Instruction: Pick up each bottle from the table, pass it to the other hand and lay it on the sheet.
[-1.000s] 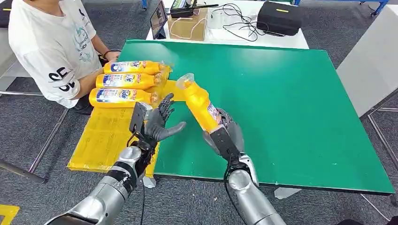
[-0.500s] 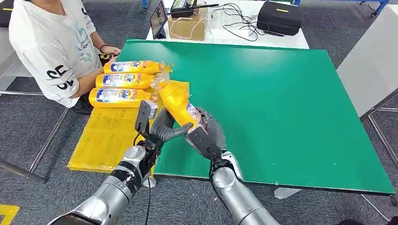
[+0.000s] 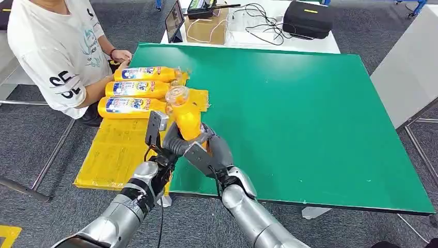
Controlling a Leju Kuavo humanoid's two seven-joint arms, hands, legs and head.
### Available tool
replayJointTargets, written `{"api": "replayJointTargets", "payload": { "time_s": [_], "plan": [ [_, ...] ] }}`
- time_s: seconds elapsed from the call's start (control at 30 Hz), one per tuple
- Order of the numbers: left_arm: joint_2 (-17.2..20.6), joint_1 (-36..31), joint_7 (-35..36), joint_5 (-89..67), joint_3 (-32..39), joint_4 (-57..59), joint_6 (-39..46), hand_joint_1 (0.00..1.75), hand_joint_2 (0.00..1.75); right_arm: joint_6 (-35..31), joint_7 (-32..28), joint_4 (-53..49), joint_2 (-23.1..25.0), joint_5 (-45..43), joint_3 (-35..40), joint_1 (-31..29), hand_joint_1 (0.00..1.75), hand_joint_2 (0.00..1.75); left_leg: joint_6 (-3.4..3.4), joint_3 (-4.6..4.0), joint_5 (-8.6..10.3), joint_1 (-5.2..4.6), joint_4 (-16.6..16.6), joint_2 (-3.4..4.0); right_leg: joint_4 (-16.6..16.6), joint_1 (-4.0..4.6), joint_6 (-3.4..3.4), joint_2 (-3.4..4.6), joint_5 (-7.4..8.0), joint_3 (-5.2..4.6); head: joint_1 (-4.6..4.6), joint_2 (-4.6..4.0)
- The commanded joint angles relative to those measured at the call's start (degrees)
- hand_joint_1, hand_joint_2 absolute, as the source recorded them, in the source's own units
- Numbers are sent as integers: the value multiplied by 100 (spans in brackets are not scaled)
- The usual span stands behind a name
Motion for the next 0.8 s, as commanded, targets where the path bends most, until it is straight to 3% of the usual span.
{"api": "replayJointTargets", "payload": {
  "time_s": [0.03,0.2,0.4,0.5,0.63,0.7,0.8],
  "plan": [
    [106,-261,-36,60,-14,165,110,175,175,-32,-57,477,-120,-123,206,-232,0,175,-7,15,-9,7,2,4,-1,8,-9,0,-7,15,-2,0],
    [175,-271,-52,61,94,115,272,175,175,7,-118,313,-199,-239,72,-162,0,175,-8,20,-12,10,3,0,-2,11,-10,-4,-10,22,-2,0],
    [500,-420,-435,-648,104,148,1046,175,175,-98,-186,-118,-331,-231,-3,-29,0,175,-9,13,-9,10,3,5,1,11,-11,0,-8,14,-2,0],
    [706,-570,-547,-1272,108,326,1235,175,175,-64,-269,-417,-440,-301,-129,49,0,175,-11,15,-11,11,6,4,2,12,-13,-1,-9,16,-2,0],
    [1230,-802,-541,-2674,-310,718,2092,175,175,-184,-438,-1002,-618,-524,-486,171,0,175,-9,12,-6,8,1,1,1,9,-10,-4,-7,11,-2,2],
    [1249,-806,-541,-2674,-301,723,2090,175,175,-183,-438,-1010,-625,-524,-491,167,0,175,-11,18,-11,12,6,4,4,13,-12,-1,-11,16,0,0],
    [1504,-963,-243,-3914,-533,1070,2930,175,175,-253,-542,-1488,-661,-675,-716,360,0,175,-12,22,-11,12,3,12,2,12,-12,-1,-12,20,-4,0]
  ]
}}
